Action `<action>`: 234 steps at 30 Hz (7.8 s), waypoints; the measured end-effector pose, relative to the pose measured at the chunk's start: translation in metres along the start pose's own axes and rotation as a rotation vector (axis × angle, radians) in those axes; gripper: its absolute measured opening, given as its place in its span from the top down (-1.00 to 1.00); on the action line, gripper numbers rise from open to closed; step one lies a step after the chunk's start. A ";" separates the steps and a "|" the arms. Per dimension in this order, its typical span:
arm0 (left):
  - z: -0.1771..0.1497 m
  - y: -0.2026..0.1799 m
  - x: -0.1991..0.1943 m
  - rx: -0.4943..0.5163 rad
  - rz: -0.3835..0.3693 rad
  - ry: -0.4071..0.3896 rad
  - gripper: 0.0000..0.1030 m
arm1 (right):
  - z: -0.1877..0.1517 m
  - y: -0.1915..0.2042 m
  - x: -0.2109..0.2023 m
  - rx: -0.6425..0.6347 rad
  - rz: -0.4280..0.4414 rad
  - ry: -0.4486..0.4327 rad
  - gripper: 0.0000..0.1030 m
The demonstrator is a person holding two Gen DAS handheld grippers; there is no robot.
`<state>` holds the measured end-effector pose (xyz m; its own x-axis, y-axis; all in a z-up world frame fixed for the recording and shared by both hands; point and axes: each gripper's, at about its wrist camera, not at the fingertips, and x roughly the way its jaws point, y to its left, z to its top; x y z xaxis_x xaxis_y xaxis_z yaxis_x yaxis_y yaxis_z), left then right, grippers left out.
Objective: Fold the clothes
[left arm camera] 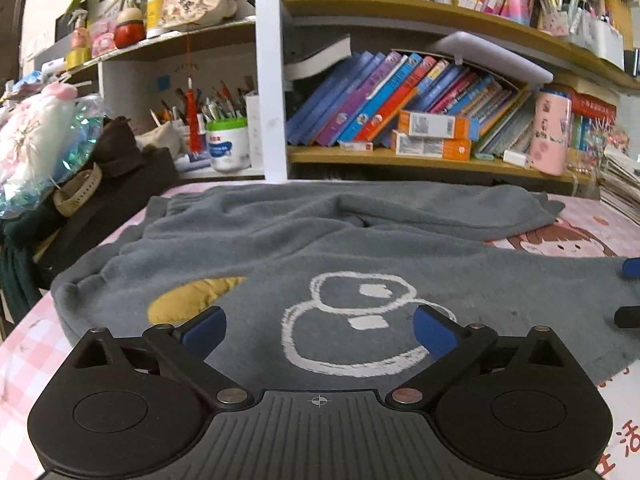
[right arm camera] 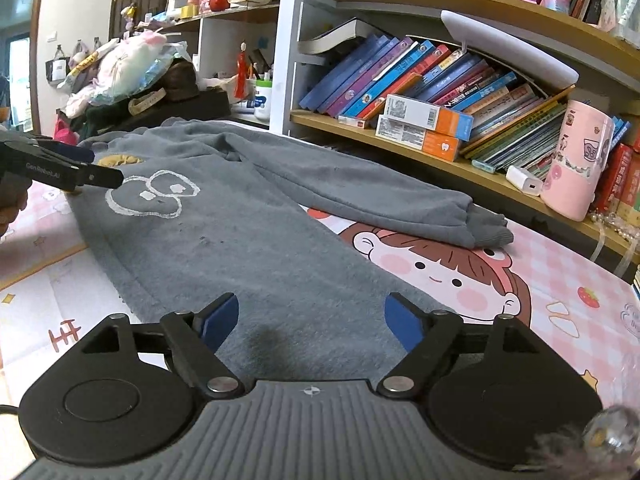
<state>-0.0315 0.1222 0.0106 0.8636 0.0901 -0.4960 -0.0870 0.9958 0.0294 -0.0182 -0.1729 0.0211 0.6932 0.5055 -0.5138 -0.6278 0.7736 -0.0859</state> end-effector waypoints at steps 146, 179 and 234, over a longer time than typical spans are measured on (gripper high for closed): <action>0.030 0.152 -0.025 0.095 -0.109 -0.034 0.54 | 0.034 -0.010 -0.068 -0.265 -0.108 -0.017 0.40; -0.062 0.177 -0.030 -0.782 -0.264 -0.213 -0.51 | 0.012 0.002 -0.122 0.583 -0.198 -0.251 0.82; -0.052 0.164 -0.023 -0.694 -0.166 -0.099 -0.53 | -0.012 0.045 -0.009 0.053 -0.209 0.065 0.33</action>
<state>-0.0915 0.2826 -0.0181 0.9310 -0.0275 -0.3641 -0.2178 0.7585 -0.6142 -0.0572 -0.1472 0.0113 0.7811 0.3077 -0.5433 -0.4522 0.8788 -0.1523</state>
